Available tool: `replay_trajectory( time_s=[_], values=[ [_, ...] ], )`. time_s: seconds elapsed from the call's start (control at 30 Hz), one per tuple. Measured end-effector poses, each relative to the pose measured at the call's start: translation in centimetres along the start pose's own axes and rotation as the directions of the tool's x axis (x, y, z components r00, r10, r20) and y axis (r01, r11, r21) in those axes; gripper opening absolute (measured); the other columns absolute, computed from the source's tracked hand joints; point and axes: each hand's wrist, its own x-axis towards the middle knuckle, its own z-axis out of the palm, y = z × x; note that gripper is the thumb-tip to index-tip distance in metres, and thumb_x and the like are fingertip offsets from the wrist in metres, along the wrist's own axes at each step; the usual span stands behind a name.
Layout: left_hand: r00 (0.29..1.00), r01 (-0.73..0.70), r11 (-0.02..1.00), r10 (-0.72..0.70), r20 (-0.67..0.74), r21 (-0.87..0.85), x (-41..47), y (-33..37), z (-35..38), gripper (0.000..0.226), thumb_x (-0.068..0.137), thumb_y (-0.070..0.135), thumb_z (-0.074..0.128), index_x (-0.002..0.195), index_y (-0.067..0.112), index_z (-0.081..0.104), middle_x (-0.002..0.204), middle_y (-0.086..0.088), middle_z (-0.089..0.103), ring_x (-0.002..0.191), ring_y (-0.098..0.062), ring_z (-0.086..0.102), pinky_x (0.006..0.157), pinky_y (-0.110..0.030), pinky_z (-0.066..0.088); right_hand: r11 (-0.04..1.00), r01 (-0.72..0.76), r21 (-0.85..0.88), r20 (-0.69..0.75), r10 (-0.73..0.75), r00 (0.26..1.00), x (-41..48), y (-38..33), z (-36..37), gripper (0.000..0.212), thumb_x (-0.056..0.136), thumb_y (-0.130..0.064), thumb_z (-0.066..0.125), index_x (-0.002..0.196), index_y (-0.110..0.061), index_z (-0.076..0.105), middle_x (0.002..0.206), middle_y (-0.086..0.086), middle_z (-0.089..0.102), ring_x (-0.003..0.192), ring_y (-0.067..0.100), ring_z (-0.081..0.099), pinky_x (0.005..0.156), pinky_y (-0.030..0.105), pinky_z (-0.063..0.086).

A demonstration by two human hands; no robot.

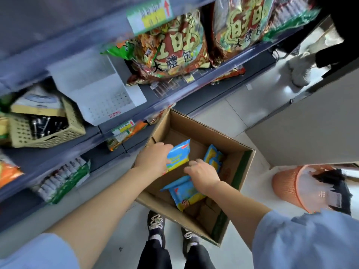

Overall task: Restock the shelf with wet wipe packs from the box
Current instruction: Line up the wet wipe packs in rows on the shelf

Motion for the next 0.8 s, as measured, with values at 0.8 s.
replay_trajectory(
  time_s=[0.8],
  values=[
    [0.597,0.236,0.836,-0.527,-0.605,-0.496,-34.5,-12.7,-16.8,0.024,0.092,0.016,0.059,0.114,0.023,0.068,0.113,0.003,0.065,0.100,-0.020,0.057,0.078,-0.032,0.043,0.828,0.560,0.008,-0.443,-0.499,0.745,-9.2,-24.0,-23.6,0.027,0.091,-0.019,0.060,0.117,-0.016,0.067,0.106,0.005,0.063,0.096,0.025,0.059,0.077,0.028,0.042]
  ],
)
